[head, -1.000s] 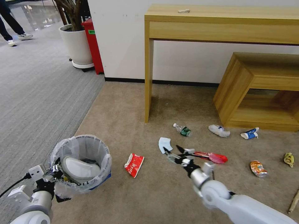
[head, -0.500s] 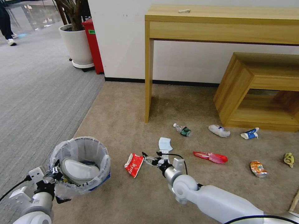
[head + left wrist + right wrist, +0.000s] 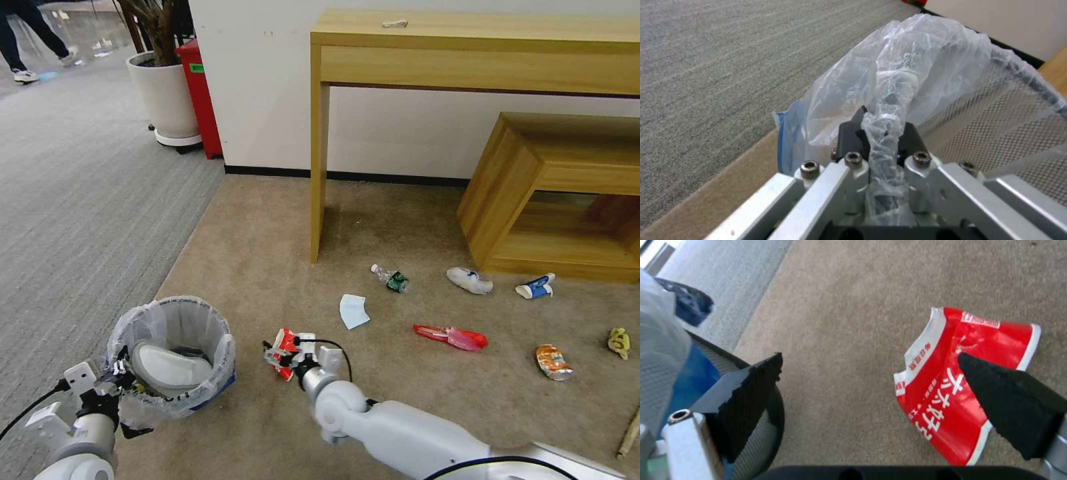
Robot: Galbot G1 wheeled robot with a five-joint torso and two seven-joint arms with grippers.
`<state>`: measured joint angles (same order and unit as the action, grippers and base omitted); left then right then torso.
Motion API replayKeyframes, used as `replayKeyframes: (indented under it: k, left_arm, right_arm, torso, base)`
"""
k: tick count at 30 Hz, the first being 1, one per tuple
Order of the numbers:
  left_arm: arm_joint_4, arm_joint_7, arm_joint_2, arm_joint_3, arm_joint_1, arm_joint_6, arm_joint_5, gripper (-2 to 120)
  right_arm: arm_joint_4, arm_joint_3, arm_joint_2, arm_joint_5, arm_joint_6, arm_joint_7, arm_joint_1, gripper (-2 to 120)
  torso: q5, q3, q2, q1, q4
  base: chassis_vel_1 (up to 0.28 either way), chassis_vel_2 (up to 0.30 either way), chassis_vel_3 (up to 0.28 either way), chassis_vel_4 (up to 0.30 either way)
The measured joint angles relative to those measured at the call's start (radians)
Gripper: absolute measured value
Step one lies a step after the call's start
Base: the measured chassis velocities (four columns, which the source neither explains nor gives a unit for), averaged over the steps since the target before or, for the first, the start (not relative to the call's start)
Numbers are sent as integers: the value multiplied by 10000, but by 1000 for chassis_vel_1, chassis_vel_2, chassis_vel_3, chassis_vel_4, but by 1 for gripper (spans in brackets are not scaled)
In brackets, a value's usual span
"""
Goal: Pick up the trash bin and place the garbage on the floor into it.
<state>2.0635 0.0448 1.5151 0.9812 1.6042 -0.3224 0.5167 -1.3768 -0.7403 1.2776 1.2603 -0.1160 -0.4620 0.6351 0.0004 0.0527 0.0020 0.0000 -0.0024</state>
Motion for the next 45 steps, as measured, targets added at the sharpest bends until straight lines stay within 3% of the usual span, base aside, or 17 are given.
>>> replayKeyframes:
  k: [33,45]
  left_arm:
    - [109,-65,114,-41,185,317,-102,3]
    - [123,-110,130,-60,227,430,-123,3]
  right_arm:
    - [3183,-150,1412,-931,5,-296,-243,94]
    - [3604,-249,1726,-981,58,-271,-475,94]
  torso:
    - [3,0,0,0,0]
    - [3,-1,0,0,0]
  base:
    - [0,0,0,0]
    - [0,0,0,0]
